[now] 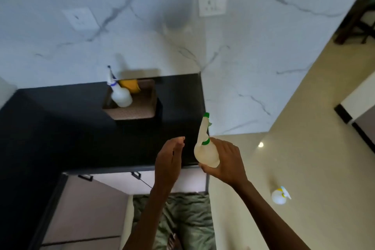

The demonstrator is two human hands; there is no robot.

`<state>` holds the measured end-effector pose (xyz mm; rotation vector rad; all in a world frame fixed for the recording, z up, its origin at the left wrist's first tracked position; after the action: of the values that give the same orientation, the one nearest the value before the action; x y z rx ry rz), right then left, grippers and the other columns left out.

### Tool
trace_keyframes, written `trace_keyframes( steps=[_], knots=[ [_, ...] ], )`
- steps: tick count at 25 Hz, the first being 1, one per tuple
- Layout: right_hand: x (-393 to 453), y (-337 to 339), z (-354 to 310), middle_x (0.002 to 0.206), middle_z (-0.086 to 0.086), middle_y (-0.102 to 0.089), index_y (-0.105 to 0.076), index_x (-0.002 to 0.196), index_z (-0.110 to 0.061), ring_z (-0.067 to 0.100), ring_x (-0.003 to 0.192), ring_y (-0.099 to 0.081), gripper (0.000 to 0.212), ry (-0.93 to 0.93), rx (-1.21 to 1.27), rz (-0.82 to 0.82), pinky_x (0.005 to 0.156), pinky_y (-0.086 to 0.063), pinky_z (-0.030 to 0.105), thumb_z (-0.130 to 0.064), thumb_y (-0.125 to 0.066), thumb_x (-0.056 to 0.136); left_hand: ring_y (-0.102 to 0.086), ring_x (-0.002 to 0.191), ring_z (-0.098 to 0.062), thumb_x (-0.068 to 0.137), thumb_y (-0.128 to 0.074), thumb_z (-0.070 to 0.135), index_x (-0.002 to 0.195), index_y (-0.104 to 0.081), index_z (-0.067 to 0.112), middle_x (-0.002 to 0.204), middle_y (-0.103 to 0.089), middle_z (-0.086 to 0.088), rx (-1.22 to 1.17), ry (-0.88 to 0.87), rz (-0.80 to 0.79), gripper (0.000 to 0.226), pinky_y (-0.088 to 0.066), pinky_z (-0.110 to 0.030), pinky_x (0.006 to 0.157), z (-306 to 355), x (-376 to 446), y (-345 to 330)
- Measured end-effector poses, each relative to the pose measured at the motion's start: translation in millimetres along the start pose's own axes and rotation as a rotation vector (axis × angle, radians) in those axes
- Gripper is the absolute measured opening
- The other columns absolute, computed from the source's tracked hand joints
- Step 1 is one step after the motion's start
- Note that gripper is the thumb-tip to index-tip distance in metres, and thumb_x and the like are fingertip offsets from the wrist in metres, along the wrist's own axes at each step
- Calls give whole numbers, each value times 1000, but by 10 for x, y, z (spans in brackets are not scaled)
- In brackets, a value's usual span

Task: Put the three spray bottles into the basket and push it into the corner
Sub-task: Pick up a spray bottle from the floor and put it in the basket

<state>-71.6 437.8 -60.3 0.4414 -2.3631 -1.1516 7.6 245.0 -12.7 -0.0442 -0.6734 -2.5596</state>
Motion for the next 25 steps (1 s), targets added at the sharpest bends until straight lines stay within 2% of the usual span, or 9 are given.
trace_keyframes(
  steps=[4,7,9,11,13,16,19,25],
  knots=[
    [607,-346,-719,118,-12,-66,-47,136,-33,9,101,-61,87,24,-7,11,86,-41,23,-88,-59,70,-66,99,2,93,-38,61,116,-68,19,104,-68,12,68,27,41,57,-50,-10,85,-458,381,841],
    [1017,-697,-1191,124,-11,-63,-44,136,-34,11,107,-60,87,5,21,-26,92,-43,29,-88,-59,69,-63,94,10,98,-42,57,113,-67,26,100,-64,18,147,34,58,42,-47,-7,80,-762,667,1374],
    [1309,-902,-1469,127,-11,-61,-41,137,-35,14,111,-58,89,-7,43,-69,97,-43,35,-87,-59,68,-65,98,0,103,-48,43,114,-67,25,105,-66,11,201,57,47,28,-49,-16,86,-946,885,1667],
    [1628,-1038,-1709,128,-8,-59,-39,139,-34,17,113,-56,90,-25,65,-105,98,-42,39,-83,-63,67,-66,107,-14,104,-50,37,118,-67,19,116,-68,1,266,64,33,29,-54,-29,94,-1095,1106,1877],
    [1958,-1129,-1882,131,-6,-58,-36,141,-32,19,116,-54,93,-49,79,-131,101,-41,41,-78,-67,67,-65,114,-17,104,-50,38,124,-65,17,126,-65,-3,338,69,30,32,-53,-36,101,-1204,1302,2022],
    [2449,-1213,-2035,135,-1,-56,-33,145,-29,23,122,-52,95,-59,78,-153,106,-42,44,-69,-75,70,-60,124,-20,102,-52,42,135,-58,17,138,-59,-5,387,90,37,41,-51,-41,105,-1326,1605,2176],
    [2881,-1287,-2045,135,3,-56,-35,146,-25,27,123,-53,92,-60,27,-162,104,-43,46,-63,-78,73,-53,134,-24,102,-51,45,146,-46,17,149,-50,-6,431,137,5,53,-46,-46,111,-1453,1919,2263],
    [3448,-1606,-1876,145,4,-50,-32,151,-25,28,131,-47,91,-95,-87,-247,111,-37,48,-63,-73,80,-50,136,-24,101,-53,44,147,-40,17,153,-44,-6,530,170,-44,55,-44,-45,113,-1659,2558,2224]
  ],
)
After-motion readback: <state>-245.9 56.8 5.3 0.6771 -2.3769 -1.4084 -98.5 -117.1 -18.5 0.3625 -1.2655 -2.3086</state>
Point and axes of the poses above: each hand's wrist, its own x-axis towards the middle knuckle, its own y-axis out of the back of the hand, z = x × y, the point moved 2 cm from there along x, towards the middle knuckle
